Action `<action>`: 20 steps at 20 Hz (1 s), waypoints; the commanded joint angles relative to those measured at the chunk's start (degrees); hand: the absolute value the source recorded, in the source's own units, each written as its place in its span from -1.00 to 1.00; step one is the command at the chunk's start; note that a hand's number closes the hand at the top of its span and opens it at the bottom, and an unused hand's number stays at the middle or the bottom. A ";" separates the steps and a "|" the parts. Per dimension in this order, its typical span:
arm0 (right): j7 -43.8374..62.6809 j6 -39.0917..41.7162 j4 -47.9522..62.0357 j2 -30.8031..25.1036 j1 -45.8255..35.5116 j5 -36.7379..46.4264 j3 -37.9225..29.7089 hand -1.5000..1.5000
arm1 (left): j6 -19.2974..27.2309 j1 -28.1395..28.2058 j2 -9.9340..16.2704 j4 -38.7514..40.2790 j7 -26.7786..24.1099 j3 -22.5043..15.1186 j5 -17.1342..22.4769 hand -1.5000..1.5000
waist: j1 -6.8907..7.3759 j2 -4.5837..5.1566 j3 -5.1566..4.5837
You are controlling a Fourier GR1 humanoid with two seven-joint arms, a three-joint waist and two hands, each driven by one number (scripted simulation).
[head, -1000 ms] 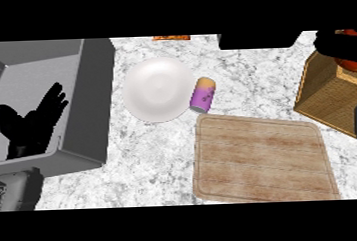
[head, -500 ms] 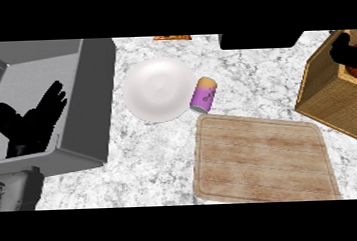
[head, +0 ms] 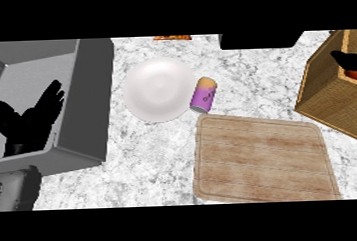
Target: Pick the tomato from the cutting board and place it in the basket
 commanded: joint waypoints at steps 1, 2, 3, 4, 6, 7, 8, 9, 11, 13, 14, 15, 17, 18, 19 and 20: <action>-7.16 -1.21 4.16 -1.97 -0.47 -5.32 -1.65 -1.00 | -1.38 -0.06 0.54 2.04 -2.12 1.31 0.53 0.00 | -0.10 -0.02 0.04; -5.93 0.76 1.32 -2.68 -2.00 -6.81 -2.10 -1.00 | 1.71 0.15 -1.73 -2.25 1.87 -1.63 -1.54 0.00 | -0.10 -0.11 0.05; -5.27 -2.23 -1.36 -0.59 0.31 -6.41 -2.14 -1.00 | 1.14 0.07 -1.33 0.66 -0.86 -0.81 -1.69 0.00 | -0.32 -0.10 0.03; -3.06 -1.73 -3.01 -0.78 1.32 -6.94 -2.93 -1.00 | -0.86 1.43 0.08 0.18 -1.83 -0.03 -0.91 0.00 | -0.33 -0.14 0.02; -2.65 -7.35 0.62 0.02 -1.32 -7.66 -6.82 -1.00 | 1.62 0.04 -1.26 -2.84 2.45 -1.05 -1.19 0.00 | 0.06 -0.14 0.08; -2.69 -6.94 -1.64 -1.19 -1.17 -10.24 -9.18 -1.00 | -0.38 2.92 0.48 -4.52 1.31 0.53 0.41 0.00 | 0.15 -0.32 0.08; -2.81 -7.30 -2.21 -1.69 -0.55 -12.94 -11.95 -1.00 | -0.57 0.73 0.23 -1.47 0.68 0.62 0.61 0.00 | -0.62 -0.23 0.08; -4.58 -8.73 -4.63 0.62 0.92 -14.95 -12.03 -1.00 | 0.30 0.23 -0.22 -0.49 -0.09 0.18 -0.47 0.00 | -0.89 -0.23 0.08; -2.37 -5.17 -5.02 -4.40 0.58 -19.87 -17.43 -1.00 | 0.83 0.46 -0.48 -0.61 -0.69 0.39 -0.59 0.00 | -1.22 -0.30 0.08; -3.66 -3.94 -6.29 -5.55 4.06 -24.50 -21.49 -1.00 | -0.15 0.70 0.45 0.52 -0.62 1.19 -0.01 0.00 | -1.37 -0.30 0.08; -4.66 -0.83 -6.26 -7.05 6.81 -27.78 -23.73 -1.00 | 1.42 0.09 -0.58 0.85 -0.15 0.81 -0.72 0.00 | -1.67 -0.30 0.10; -3.61 1.65 -11.49 -7.09 9.66 -29.65 -24.25 -1.00 | -0.65 0.92 0.76 1.21 -2.28 1.99 0.48 0.00 | -1.79 -0.43 0.04; -6.52 5.68 -12.87 -6.82 16.28 -34.58 -27.94 -1.00 | 2.54 2.51 -1.27 -1.93 0.07 -0.17 -1.99 0.00 | -2.07 -0.56 0.10; -3.82 7.99 -10.47 -10.26 14.34 -36.94 -29.73 -1.00 | -0.07 3.90 -0.46 -1.88 -1.24 0.48 -0.34 0.00 | -1.30 -0.40 0.06; -3.64 11.13 -12.13 -11.50 16.72 -38.83 -30.76 -1.00 | 0.52 1.59 -0.25 -2.32 0.75 1.05 0.33 0.00 | -1.49 -0.41 0.06; -5.28 14.76 -12.88 -11.16 21.47 -41.28 -33.06 -1.00 | -0.40 2.34 0.68 -2.76 1.18 1.56 0.98 0.00 | -2.28 -0.60 0.09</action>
